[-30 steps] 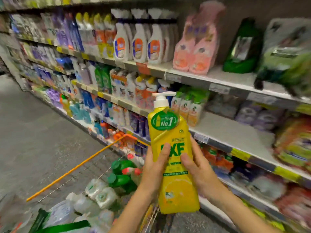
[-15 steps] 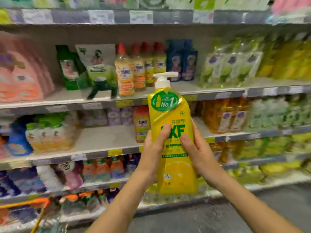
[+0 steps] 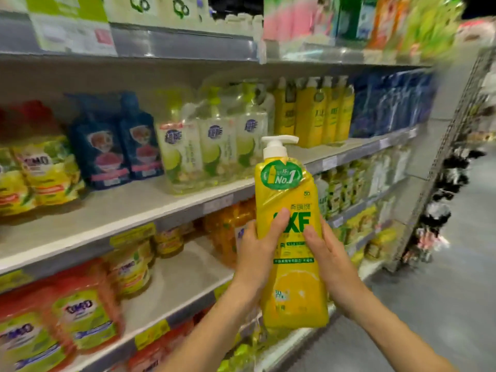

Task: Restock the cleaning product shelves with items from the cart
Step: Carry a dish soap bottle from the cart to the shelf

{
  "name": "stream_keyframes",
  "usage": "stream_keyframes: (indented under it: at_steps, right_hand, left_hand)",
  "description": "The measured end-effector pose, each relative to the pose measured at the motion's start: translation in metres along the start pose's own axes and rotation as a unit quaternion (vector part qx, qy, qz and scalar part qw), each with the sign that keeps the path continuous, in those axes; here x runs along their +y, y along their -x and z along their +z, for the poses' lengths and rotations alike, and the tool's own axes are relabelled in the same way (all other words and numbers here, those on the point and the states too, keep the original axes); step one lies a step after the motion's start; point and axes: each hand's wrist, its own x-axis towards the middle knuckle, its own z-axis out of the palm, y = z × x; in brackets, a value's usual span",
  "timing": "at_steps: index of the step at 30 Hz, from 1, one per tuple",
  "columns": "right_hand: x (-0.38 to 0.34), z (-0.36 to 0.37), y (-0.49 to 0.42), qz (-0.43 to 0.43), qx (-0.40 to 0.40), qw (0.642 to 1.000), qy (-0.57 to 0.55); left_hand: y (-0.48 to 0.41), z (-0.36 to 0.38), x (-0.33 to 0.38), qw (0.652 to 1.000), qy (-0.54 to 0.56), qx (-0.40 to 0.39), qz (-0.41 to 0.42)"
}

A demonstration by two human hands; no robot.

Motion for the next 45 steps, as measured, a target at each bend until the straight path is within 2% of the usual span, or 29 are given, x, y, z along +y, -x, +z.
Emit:
stream_keyframes:
  at_steps: [4,12,16,20,24,27,33,36,41,45]
  right_hand:
    - [-0.004,-0.048,-0.077,-0.018,0.03,0.999,0.027]
    - [0.001,-0.125,-0.199,0.046,0.077,0.995,-0.054]
    - [0.002,-0.162,-0.266,0.067,0.047,0.995,-0.06]
    - [-0.014,-0.194,-0.345,0.05,-0.012,0.998,-0.043]
    - [-0.018,-0.219,-0.416,0.041,-0.05,0.997,-0.039]
    - [-0.014,-0.231,-0.46,0.008,-0.074,0.997,0.01]
    - [0.011,-0.263,-0.482,-0.097,-0.193,0.975,0.054]
    - [0.026,-0.277,-0.487,-0.103,-0.232,0.964,0.083]
    - [0.035,-0.289,-0.48,-0.066,-0.251,0.964,0.054]
    - [0.031,-0.292,-0.472,-0.1,-0.243,0.957,0.12]
  left_hand:
    - [-0.092,0.037,-0.006,0.998,-0.031,-0.052,-0.017]
    - [-0.231,0.093,-0.005,0.995,-0.051,-0.089,-0.001]
    - [-0.291,0.12,-0.001,0.998,-0.024,-0.056,-0.005]
    - [-0.351,0.146,0.018,1.0,0.002,-0.004,-0.002]
    - [-0.404,0.164,0.032,0.997,-0.043,0.063,0.018]
    - [-0.439,0.172,0.037,0.987,-0.092,0.114,0.07]
    - [-0.463,0.176,0.0,0.967,-0.165,0.131,0.144]
    - [-0.462,0.177,-0.015,0.957,-0.198,0.145,0.156]
    - [-0.459,0.179,-0.026,0.946,-0.26,0.131,0.144]
    - [-0.456,0.178,-0.027,0.95,-0.256,0.105,0.146]
